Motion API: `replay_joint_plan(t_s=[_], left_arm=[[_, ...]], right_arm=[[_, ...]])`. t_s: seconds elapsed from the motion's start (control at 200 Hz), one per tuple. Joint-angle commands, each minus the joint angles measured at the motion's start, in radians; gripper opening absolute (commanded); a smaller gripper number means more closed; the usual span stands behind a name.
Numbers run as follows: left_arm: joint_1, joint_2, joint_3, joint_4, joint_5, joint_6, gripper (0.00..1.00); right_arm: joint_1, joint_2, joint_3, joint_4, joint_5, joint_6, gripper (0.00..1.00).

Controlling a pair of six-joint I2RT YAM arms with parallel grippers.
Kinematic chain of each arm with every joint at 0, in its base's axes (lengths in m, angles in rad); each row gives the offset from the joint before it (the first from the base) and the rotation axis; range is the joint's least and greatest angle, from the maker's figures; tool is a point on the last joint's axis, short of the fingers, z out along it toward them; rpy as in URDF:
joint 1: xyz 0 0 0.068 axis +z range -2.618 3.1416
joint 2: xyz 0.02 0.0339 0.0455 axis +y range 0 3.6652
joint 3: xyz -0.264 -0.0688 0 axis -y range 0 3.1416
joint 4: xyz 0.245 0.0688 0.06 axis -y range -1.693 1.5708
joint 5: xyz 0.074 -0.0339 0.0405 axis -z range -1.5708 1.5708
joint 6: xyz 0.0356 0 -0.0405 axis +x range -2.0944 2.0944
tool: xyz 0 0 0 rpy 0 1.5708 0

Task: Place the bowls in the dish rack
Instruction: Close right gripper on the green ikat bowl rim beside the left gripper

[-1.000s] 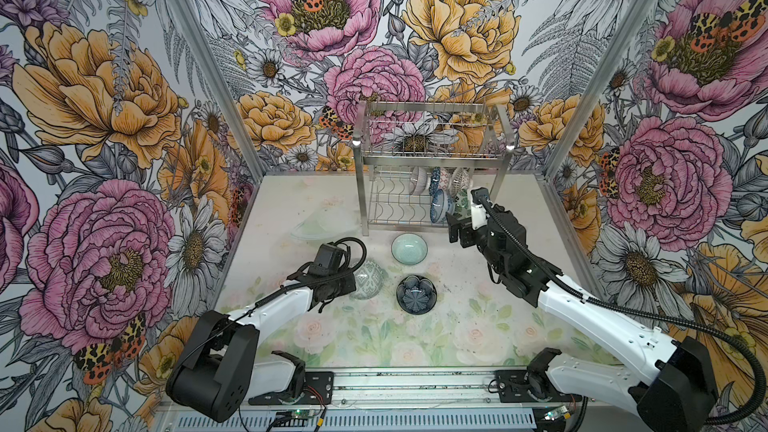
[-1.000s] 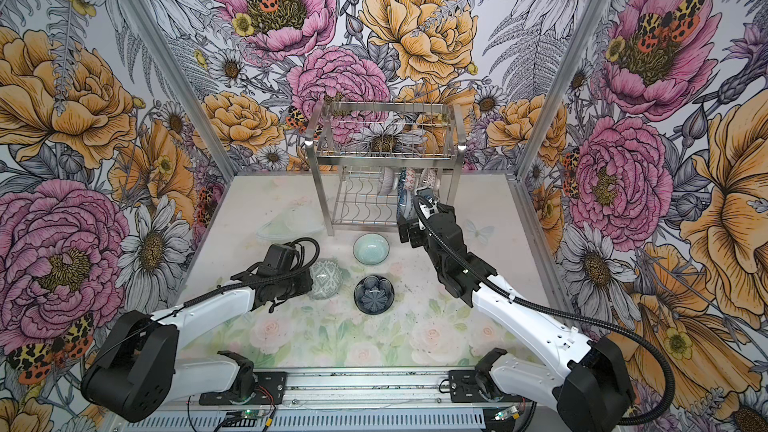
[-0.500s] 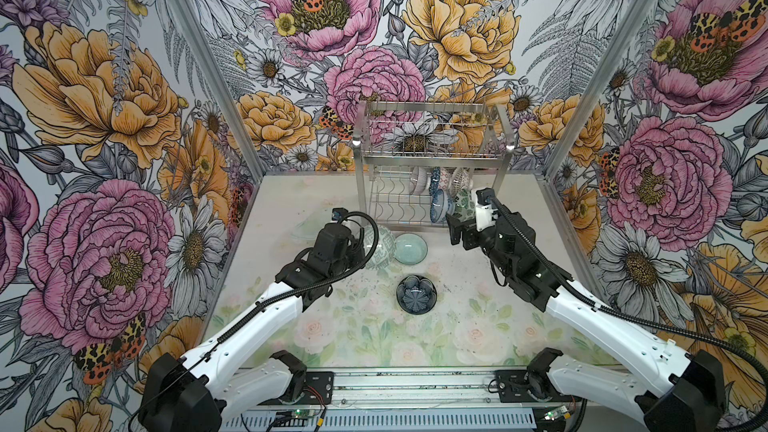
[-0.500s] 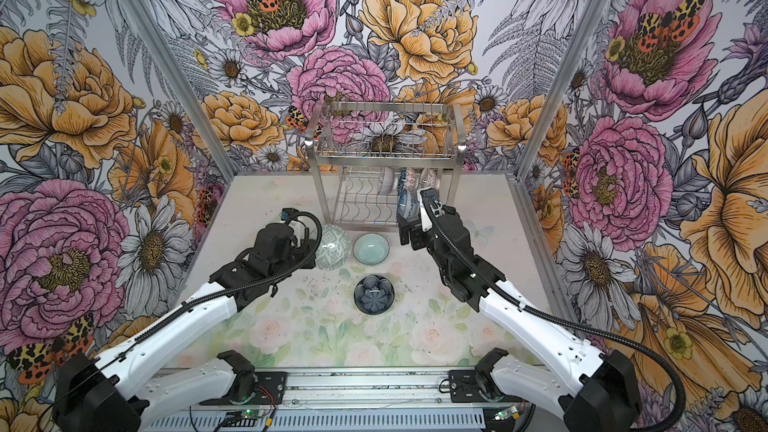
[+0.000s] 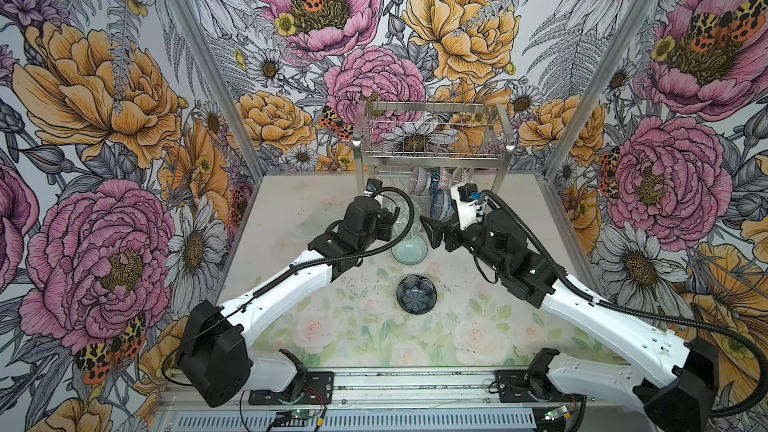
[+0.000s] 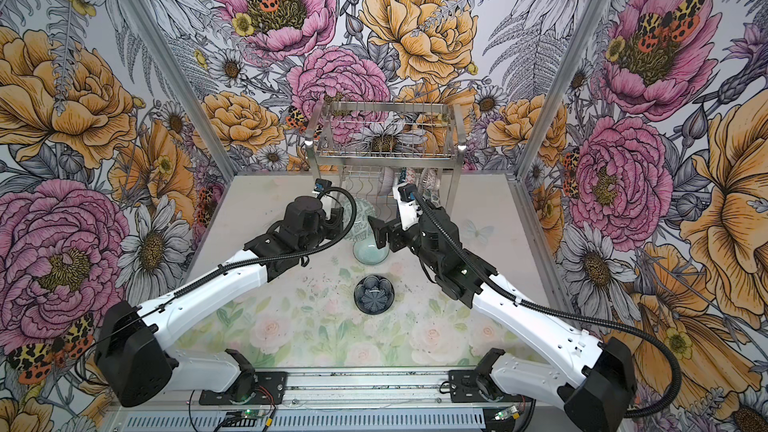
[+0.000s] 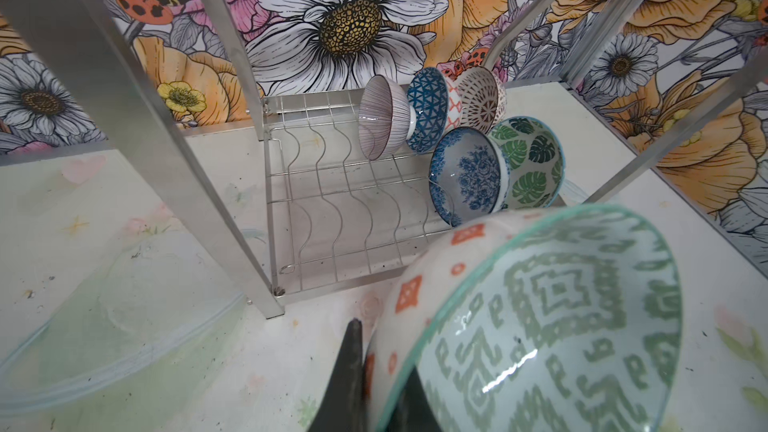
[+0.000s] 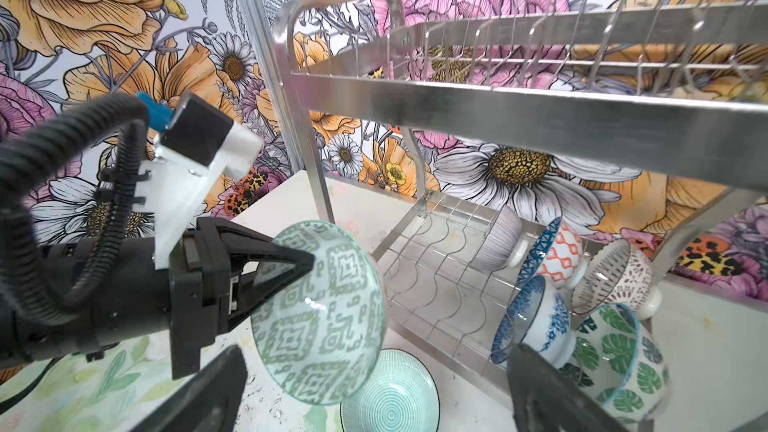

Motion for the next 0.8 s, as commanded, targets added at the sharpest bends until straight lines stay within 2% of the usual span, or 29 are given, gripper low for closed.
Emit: replay_joint_plan(t_s=[0.0,0.14,0.35,0.47,0.625,0.655,0.796], left_arm=[[-0.024,0.011,0.057,0.125,0.033,0.011,0.0],[-0.052,0.032,0.068,0.147,0.042,0.007,0.0],[-0.065,0.024,0.06,0.162,0.049,0.001,0.0],[-0.065,0.016,0.049,0.169,0.052,0.0,0.0],[-0.066,0.011,0.036,0.177,0.052,-0.011,0.0],[-0.065,0.011,0.035,0.18,0.083,-0.014,0.0],[-0.067,0.003,0.026,0.184,0.088,-0.018,0.0]], right_arm=[[0.005,0.077,0.039,0.032,0.001,0.049,0.99],[0.003,0.176,0.083,0.035,0.056,0.081,0.95],[-0.018,0.231,0.094,0.069,0.077,0.123,0.77],[-0.027,0.241,0.091,0.075,0.071,0.134,0.63],[-0.034,0.244,0.085,0.078,0.07,0.142,0.33],[-0.035,0.244,0.084,0.078,0.07,0.144,0.28],[-0.037,0.242,0.083,0.075,0.069,0.145,0.08]])
